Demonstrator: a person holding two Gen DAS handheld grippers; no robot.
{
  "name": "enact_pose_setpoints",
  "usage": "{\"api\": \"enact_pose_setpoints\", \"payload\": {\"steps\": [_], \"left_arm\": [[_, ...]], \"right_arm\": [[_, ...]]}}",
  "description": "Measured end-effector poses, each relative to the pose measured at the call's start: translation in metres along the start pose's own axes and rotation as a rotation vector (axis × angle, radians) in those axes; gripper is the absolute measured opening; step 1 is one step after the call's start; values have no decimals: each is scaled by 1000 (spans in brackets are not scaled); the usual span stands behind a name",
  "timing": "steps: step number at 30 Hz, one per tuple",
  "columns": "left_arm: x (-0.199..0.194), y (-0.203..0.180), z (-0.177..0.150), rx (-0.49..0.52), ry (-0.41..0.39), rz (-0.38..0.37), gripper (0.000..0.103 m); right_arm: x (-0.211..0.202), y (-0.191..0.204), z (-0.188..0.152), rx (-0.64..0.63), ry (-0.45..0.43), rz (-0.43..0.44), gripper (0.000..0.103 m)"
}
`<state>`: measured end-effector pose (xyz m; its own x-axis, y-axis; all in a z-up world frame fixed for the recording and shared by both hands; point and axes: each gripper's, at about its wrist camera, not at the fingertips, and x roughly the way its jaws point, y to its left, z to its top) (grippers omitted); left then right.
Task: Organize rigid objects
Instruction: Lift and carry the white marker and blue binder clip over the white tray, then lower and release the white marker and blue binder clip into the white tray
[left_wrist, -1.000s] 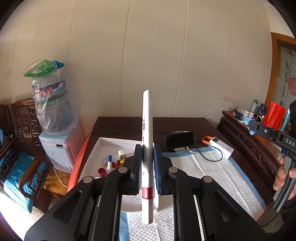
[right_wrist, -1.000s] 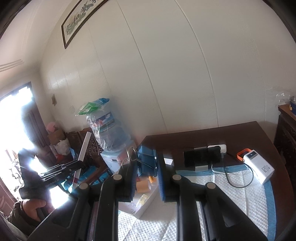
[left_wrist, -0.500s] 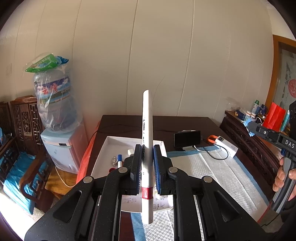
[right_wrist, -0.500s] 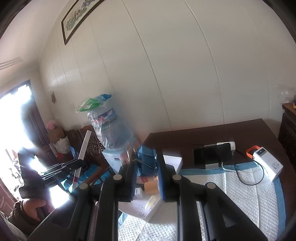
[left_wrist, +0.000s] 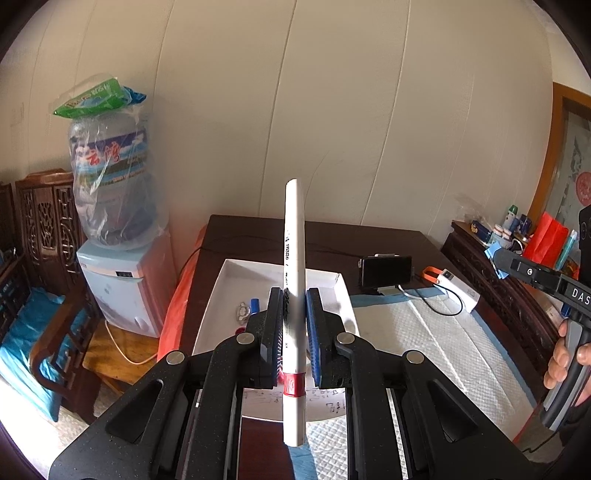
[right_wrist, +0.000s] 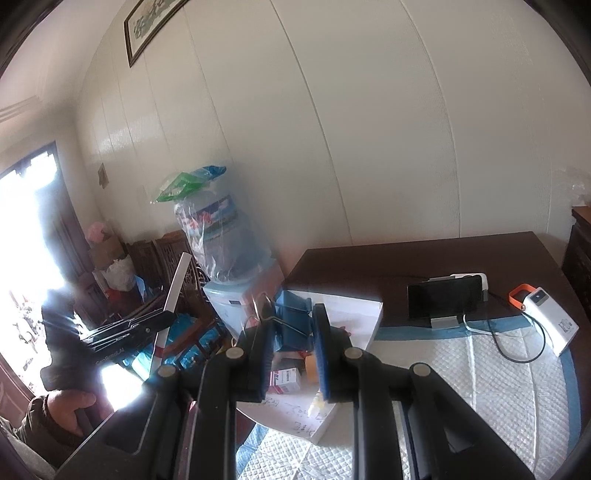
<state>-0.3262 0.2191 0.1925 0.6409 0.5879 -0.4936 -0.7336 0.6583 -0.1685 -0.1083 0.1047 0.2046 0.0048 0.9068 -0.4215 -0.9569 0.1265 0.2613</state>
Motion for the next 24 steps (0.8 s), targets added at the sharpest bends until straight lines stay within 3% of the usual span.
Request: {"api": "enact_pose_setpoints", "payload": {"steps": [8, 13, 24], "left_arm": [[21, 18, 2, -24, 22, -12, 11], [50, 25, -3, -25, 87, -8, 11], [137, 40, -34, -27, 279, 8, 12]], "right_arm": [[25, 6, 4, -17, 35, -22, 18], [49, 4, 6, -24, 71, -33, 18], [153, -6, -28, 3, 293, -35, 18]]}}
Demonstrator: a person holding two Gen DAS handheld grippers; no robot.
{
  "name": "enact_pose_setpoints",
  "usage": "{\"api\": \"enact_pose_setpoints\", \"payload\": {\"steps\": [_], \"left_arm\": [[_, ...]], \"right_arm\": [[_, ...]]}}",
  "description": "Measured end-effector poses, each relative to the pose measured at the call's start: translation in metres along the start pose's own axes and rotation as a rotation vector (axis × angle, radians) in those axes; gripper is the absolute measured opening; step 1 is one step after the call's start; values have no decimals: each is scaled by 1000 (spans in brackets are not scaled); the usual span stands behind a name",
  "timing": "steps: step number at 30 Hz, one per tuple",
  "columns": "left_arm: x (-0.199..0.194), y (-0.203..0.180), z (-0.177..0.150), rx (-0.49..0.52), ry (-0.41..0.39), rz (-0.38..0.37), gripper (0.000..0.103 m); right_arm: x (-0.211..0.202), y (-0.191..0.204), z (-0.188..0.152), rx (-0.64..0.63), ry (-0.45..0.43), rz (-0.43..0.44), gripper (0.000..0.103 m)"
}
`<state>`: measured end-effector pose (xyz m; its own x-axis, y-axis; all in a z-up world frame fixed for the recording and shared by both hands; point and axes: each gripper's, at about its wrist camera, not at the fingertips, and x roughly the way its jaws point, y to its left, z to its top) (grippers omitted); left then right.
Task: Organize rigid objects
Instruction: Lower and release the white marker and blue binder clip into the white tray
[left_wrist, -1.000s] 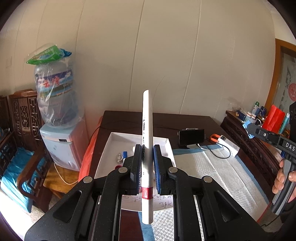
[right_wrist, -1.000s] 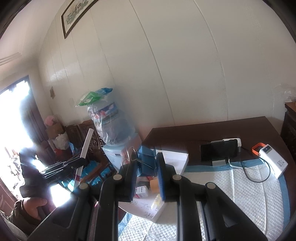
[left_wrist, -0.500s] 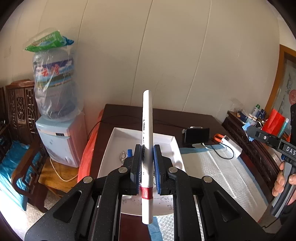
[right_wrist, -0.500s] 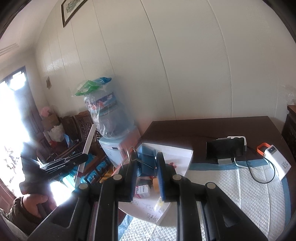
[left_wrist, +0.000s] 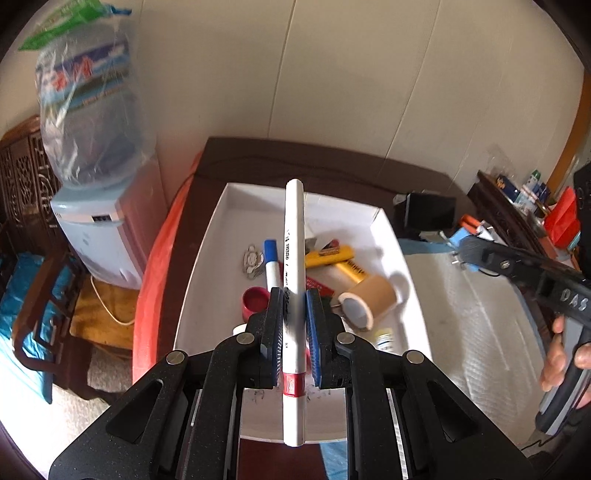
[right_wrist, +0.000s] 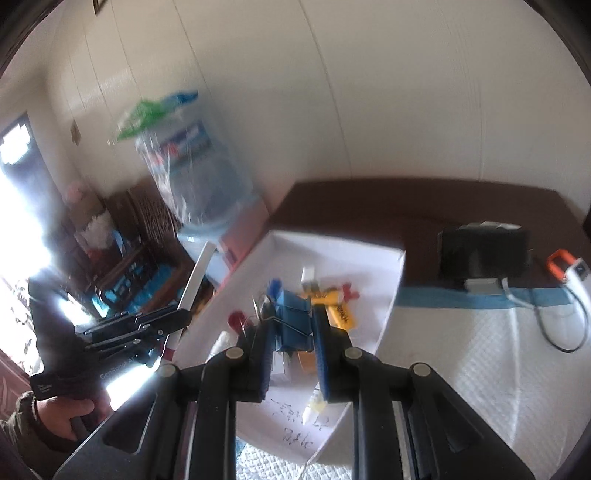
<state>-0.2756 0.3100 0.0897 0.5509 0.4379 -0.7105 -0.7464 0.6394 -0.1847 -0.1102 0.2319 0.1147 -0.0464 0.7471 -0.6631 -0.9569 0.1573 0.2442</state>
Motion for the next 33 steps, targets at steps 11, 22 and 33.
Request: {"api": "enact_pose_setpoints", "payload": {"steps": [11, 22, 33], "left_arm": [[50, 8, -4, -25, 87, -43, 12], [80, 13, -8, -32, 156, 3, 18], [62, 12, -6, -34, 90, 34, 103]], "right_arm": [[68, -9, 1, 28, 100, -19, 18], [91, -16, 1, 25, 110, -76, 33], [75, -15, -6, 24, 79, -159, 103]]}}
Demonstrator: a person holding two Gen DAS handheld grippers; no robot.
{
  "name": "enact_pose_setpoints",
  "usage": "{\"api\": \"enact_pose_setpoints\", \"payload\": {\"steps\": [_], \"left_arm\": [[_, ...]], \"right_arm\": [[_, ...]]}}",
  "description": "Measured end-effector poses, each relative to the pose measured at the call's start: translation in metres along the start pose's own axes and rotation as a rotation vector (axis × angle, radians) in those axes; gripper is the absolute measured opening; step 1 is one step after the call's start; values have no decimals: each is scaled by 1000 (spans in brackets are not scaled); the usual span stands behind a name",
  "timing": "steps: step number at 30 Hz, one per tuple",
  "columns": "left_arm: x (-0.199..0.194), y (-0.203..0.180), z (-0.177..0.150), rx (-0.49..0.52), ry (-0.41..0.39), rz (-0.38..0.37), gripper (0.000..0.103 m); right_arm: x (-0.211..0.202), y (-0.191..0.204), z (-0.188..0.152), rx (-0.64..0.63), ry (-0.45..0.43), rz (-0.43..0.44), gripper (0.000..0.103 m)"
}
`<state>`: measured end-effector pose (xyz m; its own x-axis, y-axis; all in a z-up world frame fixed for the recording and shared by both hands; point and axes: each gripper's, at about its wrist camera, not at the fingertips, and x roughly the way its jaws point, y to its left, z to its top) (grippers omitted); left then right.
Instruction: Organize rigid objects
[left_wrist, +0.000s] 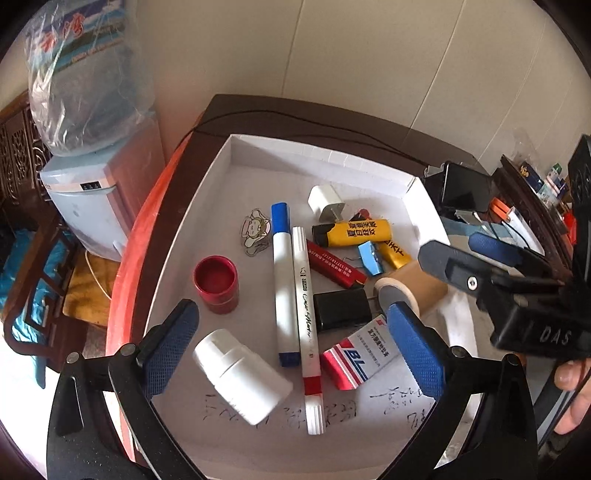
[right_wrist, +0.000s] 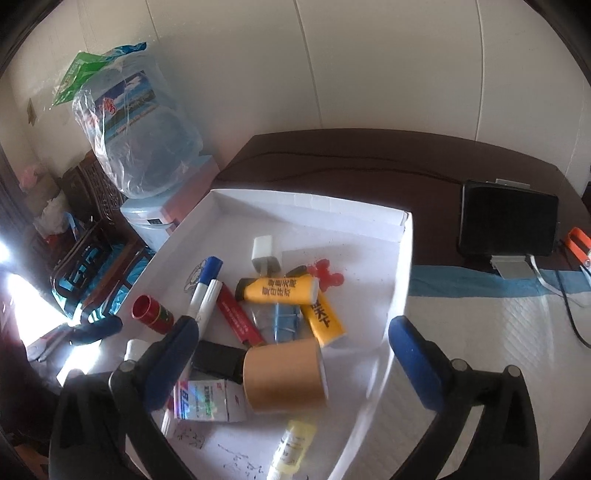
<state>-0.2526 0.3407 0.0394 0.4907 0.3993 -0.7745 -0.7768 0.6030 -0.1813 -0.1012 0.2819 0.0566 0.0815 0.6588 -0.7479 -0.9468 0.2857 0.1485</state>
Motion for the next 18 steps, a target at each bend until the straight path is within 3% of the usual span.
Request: {"api": "enact_pose_setpoints", "payload": {"steps": [8, 18], "left_arm": [[-38, -8, -3, 6, -71, 10, 103], [-102, -29, -16, 27, -160, 91, 103]], "right_arm": [[-37, 11, -4, -1, -55, -18, 103], [-92, 17, -19, -8, -156, 28, 103]]}}
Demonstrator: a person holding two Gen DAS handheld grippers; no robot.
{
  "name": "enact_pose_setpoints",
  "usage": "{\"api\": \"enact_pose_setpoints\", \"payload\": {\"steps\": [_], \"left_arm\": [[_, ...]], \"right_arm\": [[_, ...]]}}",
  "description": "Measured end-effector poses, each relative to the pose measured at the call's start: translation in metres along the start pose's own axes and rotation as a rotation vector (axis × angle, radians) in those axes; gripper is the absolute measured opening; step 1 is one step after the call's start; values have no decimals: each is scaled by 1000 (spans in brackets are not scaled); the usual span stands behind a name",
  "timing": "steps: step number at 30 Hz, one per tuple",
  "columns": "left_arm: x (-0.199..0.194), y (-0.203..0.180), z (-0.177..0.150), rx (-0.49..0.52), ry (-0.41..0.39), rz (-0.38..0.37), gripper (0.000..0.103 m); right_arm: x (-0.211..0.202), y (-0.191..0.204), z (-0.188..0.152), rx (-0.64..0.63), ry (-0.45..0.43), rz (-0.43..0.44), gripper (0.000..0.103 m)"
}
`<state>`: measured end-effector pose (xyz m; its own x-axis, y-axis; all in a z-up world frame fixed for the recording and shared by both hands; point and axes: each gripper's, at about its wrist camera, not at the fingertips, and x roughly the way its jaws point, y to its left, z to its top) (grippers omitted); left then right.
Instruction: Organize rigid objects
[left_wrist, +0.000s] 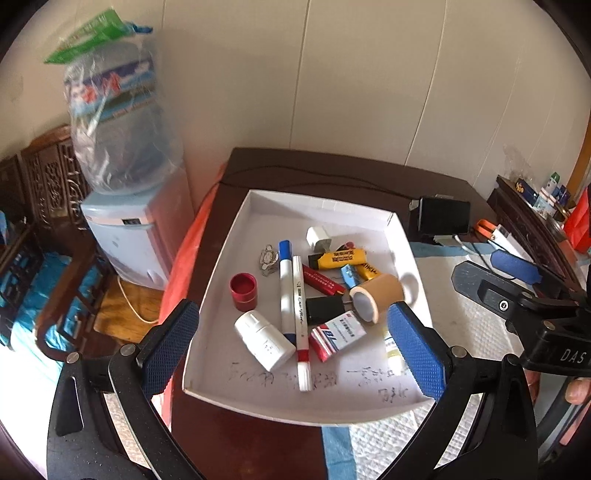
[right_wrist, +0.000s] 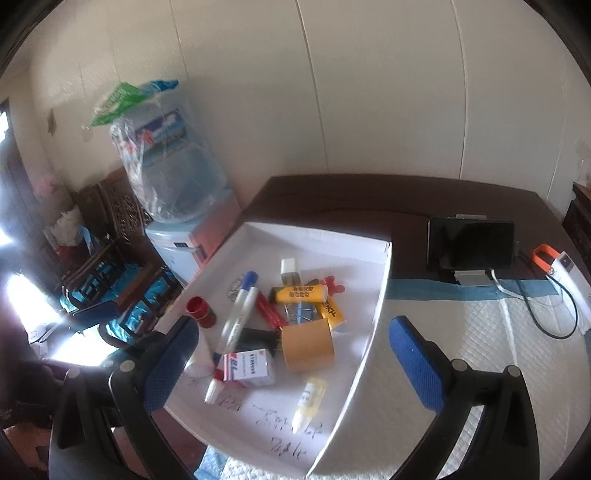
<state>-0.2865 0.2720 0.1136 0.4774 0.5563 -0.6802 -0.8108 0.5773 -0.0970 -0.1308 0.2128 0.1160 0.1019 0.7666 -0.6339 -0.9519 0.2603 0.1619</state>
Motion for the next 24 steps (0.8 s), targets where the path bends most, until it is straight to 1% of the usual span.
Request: {"api": "enact_pose_setpoints", "payload": {"steps": [6, 10, 14, 16, 18, 20, 24], "left_arm": [[-41, -22, -1, 17, -49, 5, 103], [-66, -41, -3, 35, -72, 23, 103], [-87, -60, -6, 39, -95, 21, 103], [-98, -70, -7, 46, -111, 27, 103], [-110, -81, -7, 51, -126, 41, 103], [-122, -92, -5, 57, -142, 73, 103], [-149, -109, -3, 58, -186, 111, 103]], "right_arm": [[-40, -8, -5, 1, -77, 7, 103], [-71, -10, -5, -26, -134, 19, 103], [-104, -14, -5, -59, -187, 27, 103], [-118, -18, -6, -66, -194, 20, 103], [-132, -24, -7, -65, -191, 10, 103], [-143, -30, -8, -62, -195, 3, 103], [-179, -44, -11, -54, -261, -89, 103]]}}
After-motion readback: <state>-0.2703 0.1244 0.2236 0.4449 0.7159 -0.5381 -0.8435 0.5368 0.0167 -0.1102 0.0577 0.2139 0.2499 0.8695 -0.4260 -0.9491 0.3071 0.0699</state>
